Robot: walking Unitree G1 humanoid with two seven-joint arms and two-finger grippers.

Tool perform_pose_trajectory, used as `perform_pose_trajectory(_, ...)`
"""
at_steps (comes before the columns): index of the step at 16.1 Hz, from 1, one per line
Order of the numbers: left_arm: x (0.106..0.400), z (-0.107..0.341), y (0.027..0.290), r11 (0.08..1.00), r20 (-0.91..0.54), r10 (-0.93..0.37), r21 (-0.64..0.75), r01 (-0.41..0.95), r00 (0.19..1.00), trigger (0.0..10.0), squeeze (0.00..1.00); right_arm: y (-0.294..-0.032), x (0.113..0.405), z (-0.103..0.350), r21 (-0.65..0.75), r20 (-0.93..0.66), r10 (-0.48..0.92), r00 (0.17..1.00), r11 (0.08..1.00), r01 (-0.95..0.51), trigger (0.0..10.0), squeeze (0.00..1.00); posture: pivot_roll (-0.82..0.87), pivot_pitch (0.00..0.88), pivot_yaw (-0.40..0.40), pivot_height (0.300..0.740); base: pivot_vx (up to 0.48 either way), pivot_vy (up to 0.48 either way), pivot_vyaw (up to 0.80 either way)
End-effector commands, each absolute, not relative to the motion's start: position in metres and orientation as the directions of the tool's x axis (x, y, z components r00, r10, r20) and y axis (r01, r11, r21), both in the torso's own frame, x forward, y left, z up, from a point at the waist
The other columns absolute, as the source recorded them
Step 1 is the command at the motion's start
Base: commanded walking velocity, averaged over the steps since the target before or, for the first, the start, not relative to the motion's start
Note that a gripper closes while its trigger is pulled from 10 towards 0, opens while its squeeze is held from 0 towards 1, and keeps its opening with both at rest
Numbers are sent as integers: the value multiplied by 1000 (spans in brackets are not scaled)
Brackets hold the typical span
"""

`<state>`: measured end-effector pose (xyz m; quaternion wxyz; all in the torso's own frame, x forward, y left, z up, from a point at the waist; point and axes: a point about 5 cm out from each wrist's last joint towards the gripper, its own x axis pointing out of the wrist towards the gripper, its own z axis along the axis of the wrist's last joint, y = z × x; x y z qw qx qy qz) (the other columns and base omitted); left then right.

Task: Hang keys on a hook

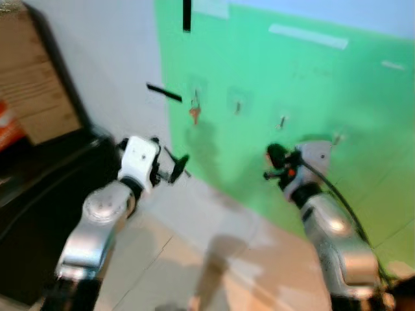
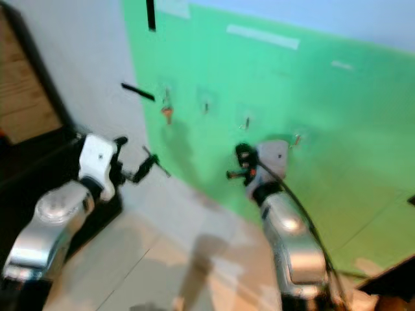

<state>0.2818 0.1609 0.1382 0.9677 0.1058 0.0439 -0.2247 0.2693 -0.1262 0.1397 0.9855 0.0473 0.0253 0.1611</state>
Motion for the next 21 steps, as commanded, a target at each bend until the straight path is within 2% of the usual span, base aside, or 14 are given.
perform_pose_trajectory(1, 280, 140, 157, 861, -132, -460, 177, 478, 878, 10000, 0, -128, 268, 144, 94, -9, 336, 942, 938, -334, 10000, 0, -58, 0, 28, 740, 0, 0, 0)
perform_pose_trajectory(8, 271, 145, 159, 799, -130, -562, 171, 577, 817, 10000, 0, -116, 267, 159, 114, 52, 462, 885, 878, -465, 10000, 0, -49, 0, 10, 740, 0, 0, 0)
perform_pose_trajectory(11, 262, 149, 157, 717, -156, -664, 145, 681, 732, 10000, 0, -108, 270, 167, 118, 74, 516, 854, 845, -521, 10000, 0, -39, 0, 3, 740, 0, 0, 0)
perform_pose_trajectory(15, 252, 152, 154, 638, -161, -747, 100, 764, 645, 10000, 0, -105, 280, 183, 143, 130, 478, 868, 858, -494, 10000, 0, -38, 0, -1, 740, 0, 0, 0)
perform_pose_trajectory(19, 250, 153, 151, 621, -163, -763, 82, 779, 626, 10000, 0, -110, 291, 193, 190, 158, 390, 907, 889, -416, 10000, 0, -33, 0, -4, 740, 0, 0, 0)
perform_pose_trajectory(21, 249, 153, 150, 620, -163, -765, 80, 781, 624, 10000, 0, -108, 292, 194, 196, 160, 395, 904, 885, -422, 10000, 0, -31, 0, -4, 740, 0, 0, 0)
